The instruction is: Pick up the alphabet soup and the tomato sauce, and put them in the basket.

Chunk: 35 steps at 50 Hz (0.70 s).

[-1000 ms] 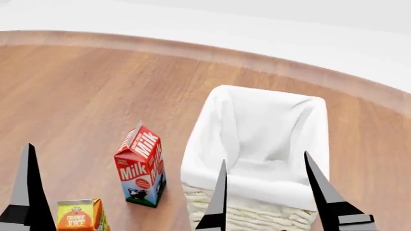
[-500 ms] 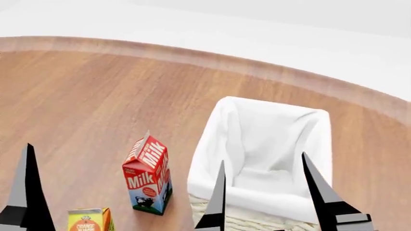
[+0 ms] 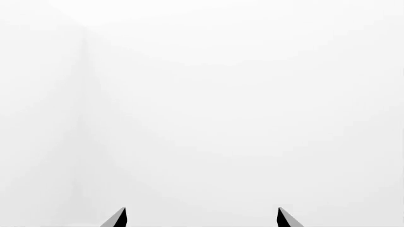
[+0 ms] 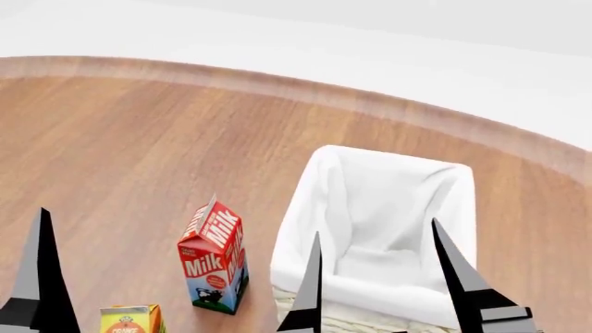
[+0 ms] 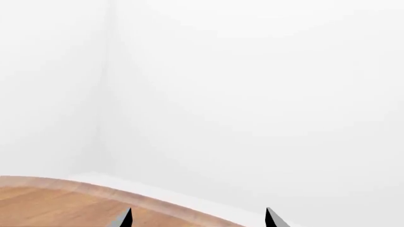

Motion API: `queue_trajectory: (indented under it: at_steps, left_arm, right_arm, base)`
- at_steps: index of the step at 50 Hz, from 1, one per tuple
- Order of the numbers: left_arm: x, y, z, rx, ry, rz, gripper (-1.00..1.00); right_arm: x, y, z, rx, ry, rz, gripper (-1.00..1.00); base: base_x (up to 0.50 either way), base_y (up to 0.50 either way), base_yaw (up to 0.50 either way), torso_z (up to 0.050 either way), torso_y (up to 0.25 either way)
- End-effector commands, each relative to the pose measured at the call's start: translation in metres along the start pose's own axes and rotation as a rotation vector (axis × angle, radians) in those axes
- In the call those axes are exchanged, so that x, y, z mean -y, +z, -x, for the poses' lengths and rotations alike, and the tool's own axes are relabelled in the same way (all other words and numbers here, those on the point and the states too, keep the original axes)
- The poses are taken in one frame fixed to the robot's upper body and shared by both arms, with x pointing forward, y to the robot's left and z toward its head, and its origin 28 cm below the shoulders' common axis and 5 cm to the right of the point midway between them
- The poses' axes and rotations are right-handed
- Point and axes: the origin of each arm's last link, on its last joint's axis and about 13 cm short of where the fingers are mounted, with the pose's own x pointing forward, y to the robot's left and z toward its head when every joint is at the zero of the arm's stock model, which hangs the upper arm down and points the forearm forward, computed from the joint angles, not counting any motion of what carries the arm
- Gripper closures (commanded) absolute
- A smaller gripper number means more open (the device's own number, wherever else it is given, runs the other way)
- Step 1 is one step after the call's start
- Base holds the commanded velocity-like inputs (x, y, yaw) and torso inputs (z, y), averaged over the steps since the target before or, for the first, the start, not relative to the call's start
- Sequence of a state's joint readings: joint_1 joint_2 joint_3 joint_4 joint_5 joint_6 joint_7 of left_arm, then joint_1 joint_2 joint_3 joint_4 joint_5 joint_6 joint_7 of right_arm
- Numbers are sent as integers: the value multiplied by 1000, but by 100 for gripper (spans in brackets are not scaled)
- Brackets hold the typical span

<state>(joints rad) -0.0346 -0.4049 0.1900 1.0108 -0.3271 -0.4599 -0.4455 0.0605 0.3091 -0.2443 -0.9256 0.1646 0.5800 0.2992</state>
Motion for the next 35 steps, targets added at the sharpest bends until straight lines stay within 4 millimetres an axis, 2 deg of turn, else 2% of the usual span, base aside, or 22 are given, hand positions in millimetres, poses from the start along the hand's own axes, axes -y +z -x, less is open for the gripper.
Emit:
queue_trajectory:
  at_steps: [1, 35]
  left_arm:
    - [1, 0, 0, -10, -5, -9, -100]
    - [1, 0, 1, -8, -22, -16, -100]
  right_arm:
    - [0, 0, 0, 0, 2, 7, -100]
    - [-1, -2, 0, -3, 12, 12, -100]
  base:
    - [0, 0, 0, 49, -57]
    - [0, 0, 0, 42, -179]
